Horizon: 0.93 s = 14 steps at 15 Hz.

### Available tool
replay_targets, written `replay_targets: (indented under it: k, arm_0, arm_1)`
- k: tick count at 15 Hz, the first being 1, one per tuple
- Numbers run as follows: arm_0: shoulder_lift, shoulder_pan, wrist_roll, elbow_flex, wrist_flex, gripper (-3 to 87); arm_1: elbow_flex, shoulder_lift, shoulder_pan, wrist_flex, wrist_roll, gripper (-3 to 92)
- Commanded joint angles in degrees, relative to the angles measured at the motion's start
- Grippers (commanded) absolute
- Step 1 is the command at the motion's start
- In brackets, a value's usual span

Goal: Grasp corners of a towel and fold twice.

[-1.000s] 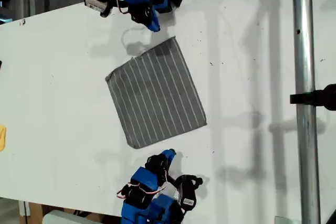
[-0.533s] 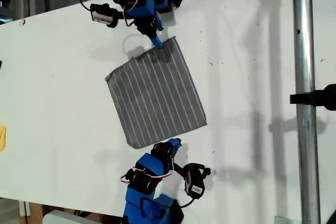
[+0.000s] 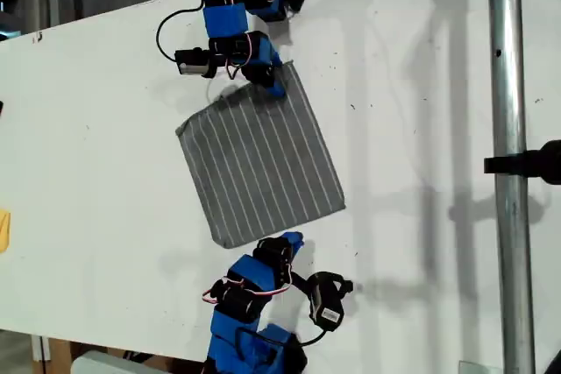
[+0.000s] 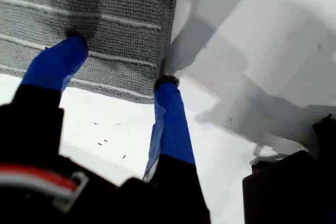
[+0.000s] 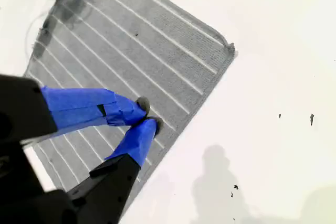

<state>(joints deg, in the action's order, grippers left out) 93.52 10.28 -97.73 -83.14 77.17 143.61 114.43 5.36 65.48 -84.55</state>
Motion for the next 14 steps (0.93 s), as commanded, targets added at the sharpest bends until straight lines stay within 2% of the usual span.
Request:
replay_targets:
  k: [1, 4, 5, 6, 9, 12, 13, 14]
  arm_0:
    - [0.35, 1.14, 0.44, 3.69, 0.35, 1.0]
    - [0.26, 1.76, -0.53, 3.34, 0.53, 1.0]
    - [0.18, 1.85, -0.7, 2.9, 0.53, 1.1]
    - [0.18, 2.02, -1.32, 2.46, 0.7, 1.1]
    - [-0.09, 2.37, -2.02, 2.55, 1.32, 2.5]
    - [-0.35, 2.81, -3.08, 2.64, 1.32, 5.2]
    - [-0.35, 2.99, -3.25, 2.64, 1.41, 5.3]
    - [-0.35, 3.16, -3.34, 2.46, 1.41, 5.4]
  arm_1:
    - [-3.25, -1.23, 1.14, -0.62, 1.05, 27.8]
    - [-2.99, -0.62, -0.62, -3.96, 1.05, 19.9]
    - [-3.16, -0.62, -1.58, -5.8, 0.7, 12.0]
    - [-3.34, -0.79, -2.46, -6.86, -0.35, -0.3]
    - [-4.39, -1.93, -5.36, -9.4, -1.85, -0.3]
    - [-5.36, -2.81, -5.54, -7.82, -1.49, -0.3]
    - [-7.73, -2.11, -5.89, -4.22, -1.49, 2.2]
    - [-11.6, -0.79, -6.15, 1.58, -1.32, 12.9]
